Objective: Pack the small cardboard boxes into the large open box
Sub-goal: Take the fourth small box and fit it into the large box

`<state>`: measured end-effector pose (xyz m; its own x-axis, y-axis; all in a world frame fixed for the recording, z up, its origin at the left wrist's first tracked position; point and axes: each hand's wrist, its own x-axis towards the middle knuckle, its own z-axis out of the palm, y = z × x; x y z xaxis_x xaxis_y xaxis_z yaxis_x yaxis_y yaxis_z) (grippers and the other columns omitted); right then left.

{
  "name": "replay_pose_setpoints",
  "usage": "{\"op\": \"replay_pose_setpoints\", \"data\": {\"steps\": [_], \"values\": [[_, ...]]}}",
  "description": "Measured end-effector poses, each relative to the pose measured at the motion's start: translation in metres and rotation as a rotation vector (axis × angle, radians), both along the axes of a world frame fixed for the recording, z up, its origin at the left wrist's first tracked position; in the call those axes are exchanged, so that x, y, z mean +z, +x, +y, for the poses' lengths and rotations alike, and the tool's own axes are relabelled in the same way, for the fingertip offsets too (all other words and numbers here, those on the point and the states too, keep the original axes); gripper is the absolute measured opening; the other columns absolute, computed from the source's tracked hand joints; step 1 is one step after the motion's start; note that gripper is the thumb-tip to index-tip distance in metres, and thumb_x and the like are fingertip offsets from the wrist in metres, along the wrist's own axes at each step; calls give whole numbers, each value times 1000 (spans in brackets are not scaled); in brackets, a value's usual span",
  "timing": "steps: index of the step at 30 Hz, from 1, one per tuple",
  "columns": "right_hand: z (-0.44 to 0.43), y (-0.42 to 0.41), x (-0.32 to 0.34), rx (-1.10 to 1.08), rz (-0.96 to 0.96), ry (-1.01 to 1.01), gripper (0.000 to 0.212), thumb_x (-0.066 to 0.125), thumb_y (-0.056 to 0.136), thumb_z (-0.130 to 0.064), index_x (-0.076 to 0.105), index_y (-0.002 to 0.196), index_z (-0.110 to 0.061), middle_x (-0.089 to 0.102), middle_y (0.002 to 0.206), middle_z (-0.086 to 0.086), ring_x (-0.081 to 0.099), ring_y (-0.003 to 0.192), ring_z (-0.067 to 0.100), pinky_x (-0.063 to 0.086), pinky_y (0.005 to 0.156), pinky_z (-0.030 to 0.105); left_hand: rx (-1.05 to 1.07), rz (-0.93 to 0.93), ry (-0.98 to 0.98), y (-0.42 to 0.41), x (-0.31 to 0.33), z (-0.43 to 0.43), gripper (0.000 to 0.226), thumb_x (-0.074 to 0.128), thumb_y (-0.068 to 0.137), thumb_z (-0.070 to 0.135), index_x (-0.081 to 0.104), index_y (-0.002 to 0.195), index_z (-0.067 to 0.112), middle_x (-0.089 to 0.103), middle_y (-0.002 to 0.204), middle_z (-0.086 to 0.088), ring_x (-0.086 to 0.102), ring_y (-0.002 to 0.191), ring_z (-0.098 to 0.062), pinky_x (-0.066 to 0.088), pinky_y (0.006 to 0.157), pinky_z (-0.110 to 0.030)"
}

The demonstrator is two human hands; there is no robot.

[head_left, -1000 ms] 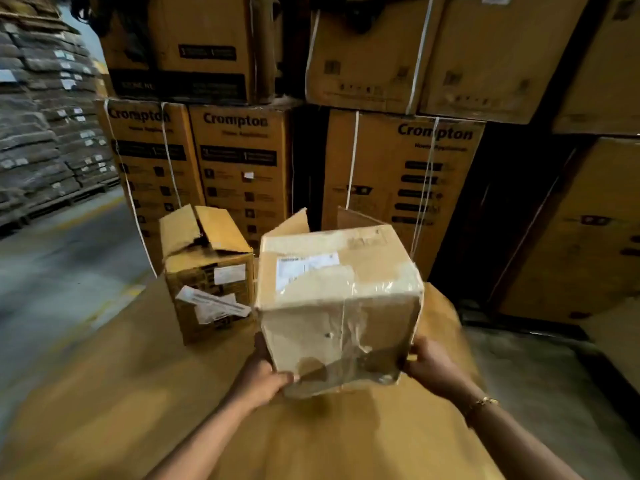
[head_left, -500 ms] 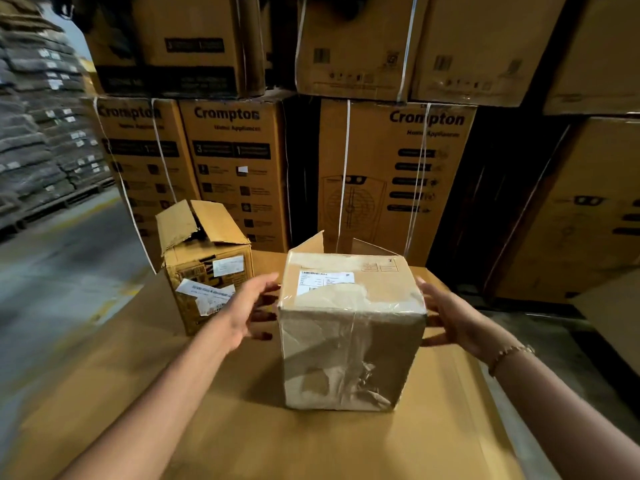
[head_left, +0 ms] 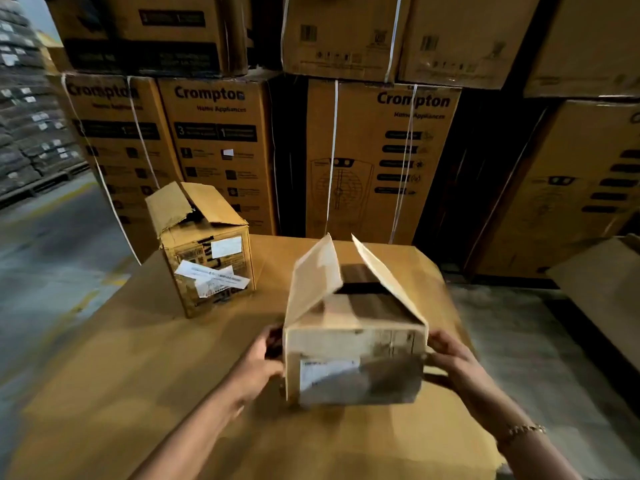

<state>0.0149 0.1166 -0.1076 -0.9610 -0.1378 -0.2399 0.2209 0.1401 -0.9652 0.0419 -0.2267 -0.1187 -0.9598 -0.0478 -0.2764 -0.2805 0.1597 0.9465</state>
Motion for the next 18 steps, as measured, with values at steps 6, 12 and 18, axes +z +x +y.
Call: {"op": "replay_pose_setpoints", "data": {"steps": [6,12,18], "values": [[-5,29,-55,-171,-269,-20,28,47,101,-32,71,115,-26,71,122,1,66,110,23,52,99,55,139,-236,164,32,-37,5,24,46,100,20,64,114,28,69,115,-5,60,108,-17,43,79,-35],[-39,8,-28,-163,-338,46,57,53,93,-64,52,137,-28,63,121,1,63,96,22,56,77,42,135,-240,181,11,-16,26,37,60,92,56,66,113,25,63,113,8,52,104,-13,38,96,-37],[-33,24,-15,-200,-148,60,76,65,95,-42,25,158,-24,51,137,-9,58,95,7,53,72,27,137,-59,75,6,-20,61,54,73,87,50,62,128,18,69,120,9,65,103,-12,47,78,-24]]}}
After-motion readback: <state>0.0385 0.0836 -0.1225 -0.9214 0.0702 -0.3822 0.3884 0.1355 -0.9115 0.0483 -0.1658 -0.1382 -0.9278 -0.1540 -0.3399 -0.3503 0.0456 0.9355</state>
